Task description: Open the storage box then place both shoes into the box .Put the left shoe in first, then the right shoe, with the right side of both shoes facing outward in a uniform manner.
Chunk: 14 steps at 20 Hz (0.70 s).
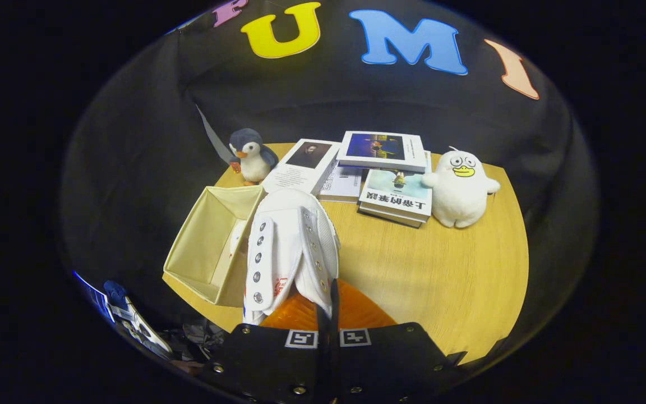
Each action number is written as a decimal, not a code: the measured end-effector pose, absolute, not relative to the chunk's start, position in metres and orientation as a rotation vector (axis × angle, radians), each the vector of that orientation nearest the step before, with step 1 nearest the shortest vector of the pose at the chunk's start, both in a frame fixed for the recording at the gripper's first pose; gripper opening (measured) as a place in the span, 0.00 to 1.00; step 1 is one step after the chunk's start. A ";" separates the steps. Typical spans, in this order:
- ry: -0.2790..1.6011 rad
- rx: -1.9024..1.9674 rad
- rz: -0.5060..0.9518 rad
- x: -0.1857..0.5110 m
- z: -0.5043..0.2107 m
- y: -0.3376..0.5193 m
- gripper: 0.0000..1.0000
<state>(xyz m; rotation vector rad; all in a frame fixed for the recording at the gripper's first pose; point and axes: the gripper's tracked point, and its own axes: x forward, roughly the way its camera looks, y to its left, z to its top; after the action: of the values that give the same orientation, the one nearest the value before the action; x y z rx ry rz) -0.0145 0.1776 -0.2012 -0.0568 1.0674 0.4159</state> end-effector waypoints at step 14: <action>1.082 -0.119 0.594 0.010 -0.199 0.314 0.00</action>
<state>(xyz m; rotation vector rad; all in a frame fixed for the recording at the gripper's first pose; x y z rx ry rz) 0.0100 0.3136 -0.1994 -0.1189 1.0818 0.5943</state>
